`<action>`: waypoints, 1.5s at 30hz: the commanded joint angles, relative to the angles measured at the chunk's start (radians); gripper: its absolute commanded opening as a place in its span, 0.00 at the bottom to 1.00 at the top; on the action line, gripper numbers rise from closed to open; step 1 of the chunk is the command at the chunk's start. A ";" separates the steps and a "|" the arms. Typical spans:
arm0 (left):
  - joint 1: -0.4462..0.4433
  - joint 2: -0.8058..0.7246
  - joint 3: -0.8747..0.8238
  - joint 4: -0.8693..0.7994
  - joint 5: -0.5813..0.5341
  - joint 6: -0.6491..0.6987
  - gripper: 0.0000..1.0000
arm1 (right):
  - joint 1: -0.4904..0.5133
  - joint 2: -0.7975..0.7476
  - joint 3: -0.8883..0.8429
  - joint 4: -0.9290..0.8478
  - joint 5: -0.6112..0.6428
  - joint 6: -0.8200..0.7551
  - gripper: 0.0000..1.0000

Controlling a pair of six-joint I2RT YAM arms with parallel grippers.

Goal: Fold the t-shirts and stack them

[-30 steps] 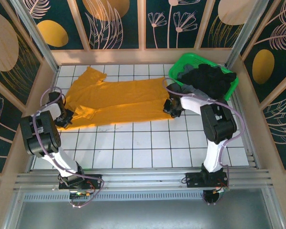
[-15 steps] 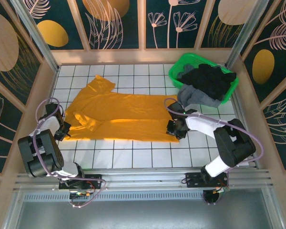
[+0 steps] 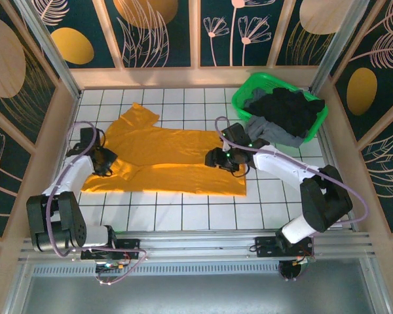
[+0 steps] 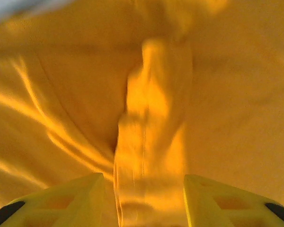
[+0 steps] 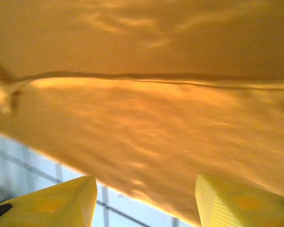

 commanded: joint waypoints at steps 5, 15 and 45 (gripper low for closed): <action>-0.064 -0.008 -0.132 0.056 0.124 -0.147 0.45 | 0.012 0.097 0.108 0.118 -0.192 -0.001 0.58; -0.081 0.048 -0.151 0.105 0.116 -0.169 0.38 | 0.011 0.129 0.114 0.120 -0.184 0.018 0.58; -0.113 0.155 -0.034 0.089 0.150 -0.102 0.09 | 0.008 0.162 0.135 0.117 -0.162 0.044 0.56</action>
